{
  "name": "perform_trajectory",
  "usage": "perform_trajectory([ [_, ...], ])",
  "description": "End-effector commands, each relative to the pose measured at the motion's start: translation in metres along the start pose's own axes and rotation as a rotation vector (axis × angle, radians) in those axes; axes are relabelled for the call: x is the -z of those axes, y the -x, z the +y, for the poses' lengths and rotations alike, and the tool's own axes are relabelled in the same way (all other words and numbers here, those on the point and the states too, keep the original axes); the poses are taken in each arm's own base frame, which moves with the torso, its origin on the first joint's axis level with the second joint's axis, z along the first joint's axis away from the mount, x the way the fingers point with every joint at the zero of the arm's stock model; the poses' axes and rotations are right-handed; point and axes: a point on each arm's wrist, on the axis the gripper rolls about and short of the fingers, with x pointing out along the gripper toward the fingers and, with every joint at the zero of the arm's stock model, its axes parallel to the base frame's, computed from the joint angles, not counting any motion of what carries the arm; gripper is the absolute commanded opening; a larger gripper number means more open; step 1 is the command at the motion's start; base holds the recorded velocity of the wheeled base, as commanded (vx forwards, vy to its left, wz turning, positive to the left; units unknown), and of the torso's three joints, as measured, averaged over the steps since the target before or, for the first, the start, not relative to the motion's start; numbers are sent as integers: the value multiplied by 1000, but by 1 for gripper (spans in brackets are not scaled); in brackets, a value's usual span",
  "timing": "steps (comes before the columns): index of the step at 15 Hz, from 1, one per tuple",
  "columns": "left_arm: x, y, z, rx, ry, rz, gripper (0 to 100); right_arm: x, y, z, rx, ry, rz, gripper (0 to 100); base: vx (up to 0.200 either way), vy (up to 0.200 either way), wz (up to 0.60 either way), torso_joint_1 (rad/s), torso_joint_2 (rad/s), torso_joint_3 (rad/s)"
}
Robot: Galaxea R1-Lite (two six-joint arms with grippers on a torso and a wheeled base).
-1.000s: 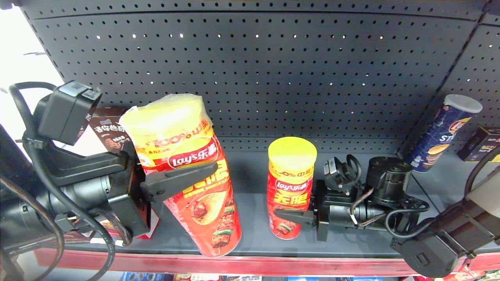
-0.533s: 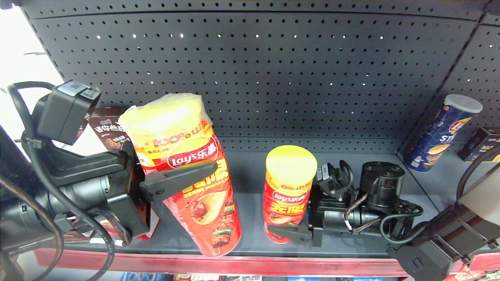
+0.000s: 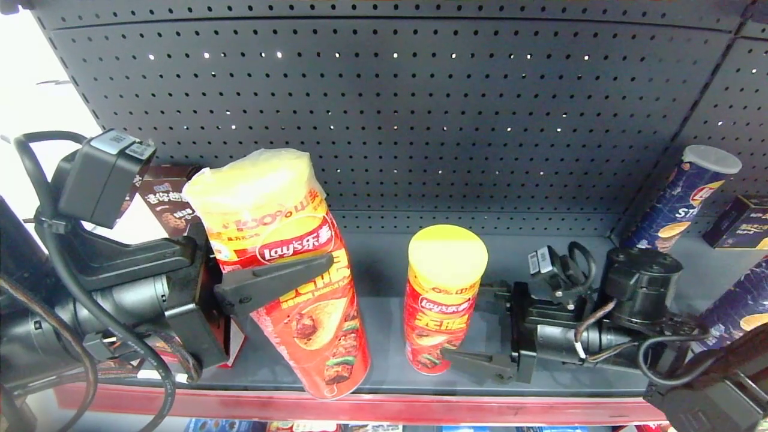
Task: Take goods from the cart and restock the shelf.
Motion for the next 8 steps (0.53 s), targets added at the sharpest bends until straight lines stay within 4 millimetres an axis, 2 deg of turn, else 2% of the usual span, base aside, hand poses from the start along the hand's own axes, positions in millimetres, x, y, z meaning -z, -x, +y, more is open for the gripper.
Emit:
perform_trajectory([
  [1,1,0,0,0,2,2,0,-14,33,12,57,25,-22,100,0,0,0,0,0,0],
  [2,0,0,0,0,2,1,0,-18,44,18,74,30,-28,100,0,0,0,0,0,0],
  [3,0,0,0,0,2,1,0,-19,47,19,77,32,-30,100,0,0,0,0,0,0],
  [4,0,0,0,0,2,1,0,-28,67,33,102,54,-50,100,0,0,0,0,0,0],
  [5,0,0,0,0,1,1,0,-30,73,39,108,62,-56,100,0,0,0,0,0,0],
  [8,-1,2,-2,4,-4,-5,0,-40,119,68,240,122,-102,100,0,0,0,0,0,0],
])
